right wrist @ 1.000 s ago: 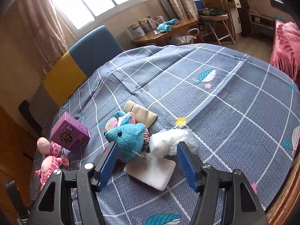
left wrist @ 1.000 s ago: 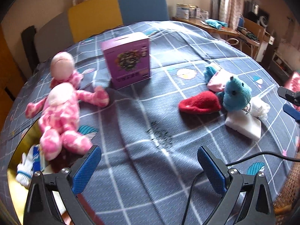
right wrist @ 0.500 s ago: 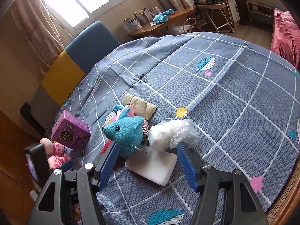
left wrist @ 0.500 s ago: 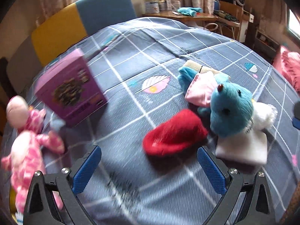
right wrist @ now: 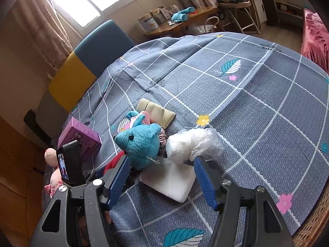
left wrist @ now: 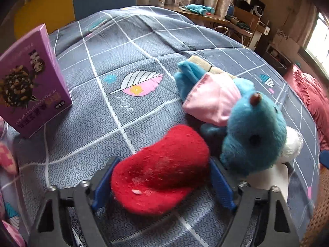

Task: Organize soft objects
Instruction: 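Grasp the red knit hat with the left gripper, then hold the red hat with the left gripper while the right gripper grasps the white plastic bag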

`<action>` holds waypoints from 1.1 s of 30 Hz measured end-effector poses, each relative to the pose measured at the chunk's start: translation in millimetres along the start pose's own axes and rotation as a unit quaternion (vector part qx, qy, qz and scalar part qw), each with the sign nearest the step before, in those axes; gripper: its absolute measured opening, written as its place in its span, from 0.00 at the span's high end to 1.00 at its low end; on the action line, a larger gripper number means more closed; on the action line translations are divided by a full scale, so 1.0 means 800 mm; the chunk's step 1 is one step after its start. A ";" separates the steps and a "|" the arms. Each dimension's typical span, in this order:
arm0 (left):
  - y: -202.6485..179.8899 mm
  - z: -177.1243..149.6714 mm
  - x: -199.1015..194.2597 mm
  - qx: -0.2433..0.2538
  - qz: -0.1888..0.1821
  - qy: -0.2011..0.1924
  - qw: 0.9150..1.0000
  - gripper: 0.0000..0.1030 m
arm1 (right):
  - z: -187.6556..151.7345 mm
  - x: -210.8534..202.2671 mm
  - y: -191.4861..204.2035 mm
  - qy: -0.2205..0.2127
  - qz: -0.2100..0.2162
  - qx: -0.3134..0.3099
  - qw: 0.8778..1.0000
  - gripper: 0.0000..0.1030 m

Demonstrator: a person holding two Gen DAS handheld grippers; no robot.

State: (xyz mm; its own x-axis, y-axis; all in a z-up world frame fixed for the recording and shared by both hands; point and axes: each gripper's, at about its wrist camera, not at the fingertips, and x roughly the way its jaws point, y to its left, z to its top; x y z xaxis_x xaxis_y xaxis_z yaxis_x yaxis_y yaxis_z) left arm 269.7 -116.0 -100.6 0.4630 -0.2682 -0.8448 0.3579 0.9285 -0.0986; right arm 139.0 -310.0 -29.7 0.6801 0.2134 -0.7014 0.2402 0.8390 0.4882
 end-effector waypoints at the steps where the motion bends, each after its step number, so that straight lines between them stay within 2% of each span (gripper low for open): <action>1: -0.003 0.000 -0.004 0.003 -0.009 -0.003 1.000 0.50 | -0.001 0.001 0.003 0.002 0.000 -0.007 1.000 0.40; 2: -0.007 -0.001 -0.008 0.005 -0.016 -0.004 1.000 0.65 | -0.001 0.002 0.005 0.004 -0.001 -0.015 1.000 0.43; 4: -0.015 -0.002 -0.016 0.014 -0.016 -0.004 1.000 0.74 | -0.003 0.004 0.008 0.008 -0.001 -0.023 1.000 0.44; 5: -0.019 -0.004 -0.019 0.018 -0.012 -0.007 1.000 0.75 | -0.004 0.004 0.008 0.008 -0.001 -0.026 1.000 0.44; 11: 0.006 -0.033 -0.053 -0.022 -0.044 -0.023 0.999 0.75 | -0.003 0.003 0.003 0.009 -0.001 -0.015 1.000 0.45; 15: 0.026 -0.065 -0.077 -0.048 -0.035 -0.032 0.998 0.75 | -0.003 0.004 0.006 0.009 -0.005 -0.021 1.000 0.49; 17: 0.034 -0.088 -0.088 -0.051 -0.012 -0.033 0.998 0.75 | -0.003 0.003 0.006 0.008 -0.006 -0.021 1.000 0.52; 20: 0.040 -0.116 -0.088 -0.054 0.009 -0.025 0.998 0.74 | -0.001 -0.002 -0.003 0.000 0.000 0.000 1.000 0.52; 21: 0.041 -0.125 -0.089 -0.054 0.006 -0.033 0.998 0.75 | 0.001 -0.005 -0.008 -0.006 -0.002 0.011 1.000 0.52; 23: 0.038 -0.133 -0.090 -0.042 0.012 -0.040 0.998 0.75 | 0.005 -0.010 -0.019 -0.012 -0.008 0.032 0.999 0.52; 27: 0.035 -0.133 -0.090 -0.039 0.020 -0.036 0.998 0.72 | 0.020 0.001 -0.030 0.015 -0.032 0.046 0.998 0.51; 28: 0.036 -0.133 -0.089 -0.041 0.019 -0.036 0.998 0.72 | 0.026 0.005 -0.032 0.025 -0.042 0.045 0.998 0.50; 32: 0.040 -0.132 -0.088 -0.056 0.013 -0.035 0.998 0.72 | 0.049 0.028 -0.034 0.045 -0.073 0.045 0.995 0.26; 33: 0.040 -0.133 -0.089 -0.058 0.013 -0.035 0.998 0.72 | 0.054 0.037 -0.033 0.056 -0.079 0.043 0.994 0.25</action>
State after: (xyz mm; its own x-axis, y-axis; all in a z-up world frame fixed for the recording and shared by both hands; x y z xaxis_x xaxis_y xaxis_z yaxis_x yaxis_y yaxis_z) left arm 162.0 -39.7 -99.2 0.5273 -0.2573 -0.8098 0.2516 0.9576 -0.1404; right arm 182.7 -347.7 -41.2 0.5492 0.1406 -0.8238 0.3993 0.8218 0.4065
